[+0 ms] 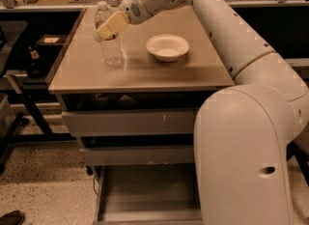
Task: Place water bottle into bottom drawer
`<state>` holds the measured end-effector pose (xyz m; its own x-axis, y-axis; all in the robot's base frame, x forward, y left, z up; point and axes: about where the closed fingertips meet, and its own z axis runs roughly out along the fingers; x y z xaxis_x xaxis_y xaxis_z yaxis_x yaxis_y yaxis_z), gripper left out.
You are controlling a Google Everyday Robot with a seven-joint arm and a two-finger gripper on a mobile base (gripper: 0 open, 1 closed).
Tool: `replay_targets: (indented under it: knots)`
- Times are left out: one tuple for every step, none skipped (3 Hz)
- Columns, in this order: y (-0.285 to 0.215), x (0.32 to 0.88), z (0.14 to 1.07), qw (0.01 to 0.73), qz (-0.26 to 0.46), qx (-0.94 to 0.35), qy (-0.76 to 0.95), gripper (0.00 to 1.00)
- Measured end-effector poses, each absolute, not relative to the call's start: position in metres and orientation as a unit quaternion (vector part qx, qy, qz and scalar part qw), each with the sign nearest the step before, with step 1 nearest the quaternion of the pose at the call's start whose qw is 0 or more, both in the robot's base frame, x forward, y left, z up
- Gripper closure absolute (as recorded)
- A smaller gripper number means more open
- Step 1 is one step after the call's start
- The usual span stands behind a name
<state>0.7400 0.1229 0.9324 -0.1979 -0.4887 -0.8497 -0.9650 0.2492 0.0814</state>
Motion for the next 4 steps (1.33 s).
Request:
replay_targets:
  knots:
    - [0.123, 0.740, 0.932, 0.364, 0.327, -0.518, 0.701, 0.00]
    - [0.138, 0.740, 0.926, 0.365, 0.340, -0.519, 0.694, 0.00]
    - [0.157, 0.744, 0.919, 0.364, 0.351, -0.525, 0.684, 0.00]
    - [0.170, 0.748, 0.914, 0.363, 0.359, -0.527, 0.679, 0.00]
